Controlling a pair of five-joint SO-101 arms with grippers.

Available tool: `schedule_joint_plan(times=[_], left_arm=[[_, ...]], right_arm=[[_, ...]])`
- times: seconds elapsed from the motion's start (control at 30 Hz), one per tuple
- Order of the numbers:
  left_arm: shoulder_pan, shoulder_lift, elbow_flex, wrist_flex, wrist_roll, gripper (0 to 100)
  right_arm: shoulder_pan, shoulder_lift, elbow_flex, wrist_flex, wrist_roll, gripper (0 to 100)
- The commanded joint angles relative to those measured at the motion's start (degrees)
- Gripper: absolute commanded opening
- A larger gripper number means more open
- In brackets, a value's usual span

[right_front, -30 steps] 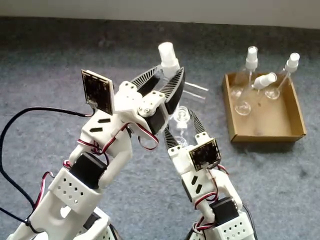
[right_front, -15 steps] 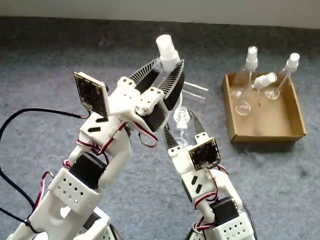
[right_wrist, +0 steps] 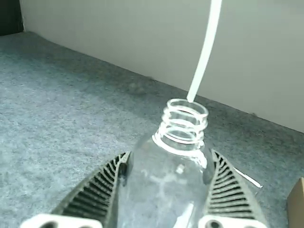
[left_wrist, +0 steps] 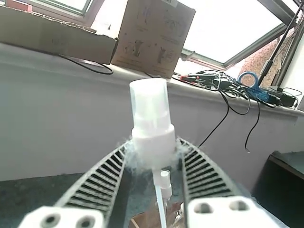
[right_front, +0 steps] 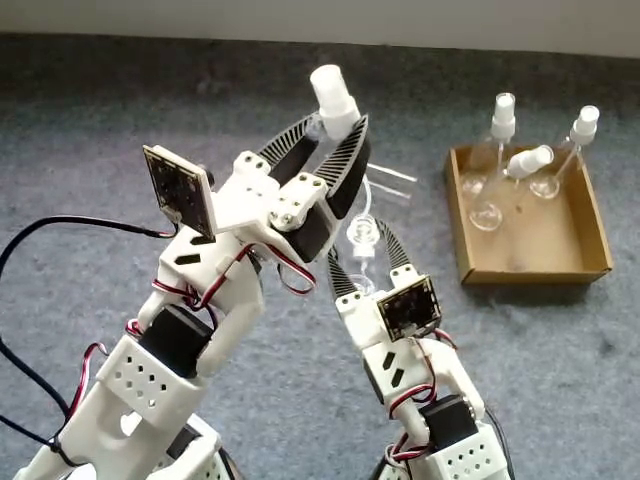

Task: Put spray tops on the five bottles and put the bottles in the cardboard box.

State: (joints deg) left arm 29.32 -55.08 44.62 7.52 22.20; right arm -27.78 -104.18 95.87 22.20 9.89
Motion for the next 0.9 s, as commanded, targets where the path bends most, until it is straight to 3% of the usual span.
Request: schedule_joint_plan(times=[0.0, 0.3, 0.6, 0.87], left_arm=[[0.75, -1.27, 0.40, -1.23, -0.44, 0], [1.19, -1.27, 3.12, -0.97, -0.26, 0], [1.27, -1.27, 16.48, -0.53, -0.35, 0], [1.36, -1.27, 19.91, -0.53, -0.44, 0]], right_arm=[[-0.31, -1.10, 6.64, 0.13, -0.18, 14.5], [-0.31, -1.10, 6.64, 0.13, -0.18, 14.5], [-0.31, -1.10, 6.64, 0.13, -0.18, 14.5], [-0.31, -1.10, 6.64, 0.13, -0.18, 14.5]])
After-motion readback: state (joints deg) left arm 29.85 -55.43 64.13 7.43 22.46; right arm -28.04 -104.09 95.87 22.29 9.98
